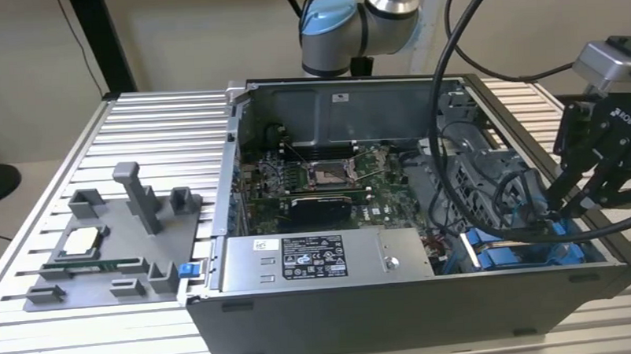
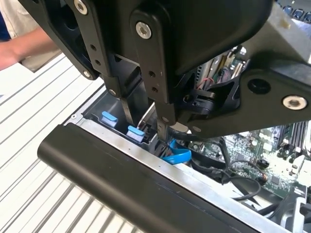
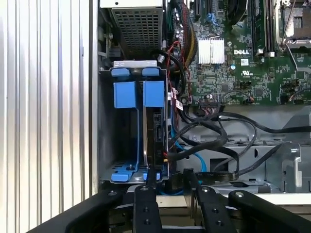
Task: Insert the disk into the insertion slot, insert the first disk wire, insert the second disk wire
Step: 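Insert the second disk wire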
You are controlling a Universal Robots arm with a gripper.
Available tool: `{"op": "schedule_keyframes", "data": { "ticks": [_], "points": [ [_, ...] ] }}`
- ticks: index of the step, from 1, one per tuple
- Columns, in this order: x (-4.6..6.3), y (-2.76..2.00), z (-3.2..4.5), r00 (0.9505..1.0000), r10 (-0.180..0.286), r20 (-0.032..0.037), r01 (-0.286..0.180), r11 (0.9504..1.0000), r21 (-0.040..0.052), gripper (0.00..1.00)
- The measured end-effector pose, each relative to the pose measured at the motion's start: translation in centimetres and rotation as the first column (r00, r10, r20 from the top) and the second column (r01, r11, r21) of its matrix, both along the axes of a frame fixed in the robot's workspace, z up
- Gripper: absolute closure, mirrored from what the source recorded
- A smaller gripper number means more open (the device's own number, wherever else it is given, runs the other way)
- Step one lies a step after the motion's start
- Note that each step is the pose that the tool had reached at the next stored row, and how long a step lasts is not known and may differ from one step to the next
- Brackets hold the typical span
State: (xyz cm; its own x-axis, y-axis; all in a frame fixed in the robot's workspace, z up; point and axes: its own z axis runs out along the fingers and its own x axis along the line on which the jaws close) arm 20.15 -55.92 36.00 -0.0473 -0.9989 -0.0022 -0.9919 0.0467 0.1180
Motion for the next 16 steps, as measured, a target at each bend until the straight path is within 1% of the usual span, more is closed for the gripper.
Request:
{"op": "schedule_keyframes", "data": {
  "ticks": [2, 16],
  "points": [
    [0.01, -0.15, 0.0, 1.0, 0.0, -0.0002, 0.0, 1.0, 0.0003, 0.0],
    [0.0, -0.16, -0.12, 1.0, 0.0, -0.0003, 0.0, 1.0, 0.0014, 0.0]
  ]
}}
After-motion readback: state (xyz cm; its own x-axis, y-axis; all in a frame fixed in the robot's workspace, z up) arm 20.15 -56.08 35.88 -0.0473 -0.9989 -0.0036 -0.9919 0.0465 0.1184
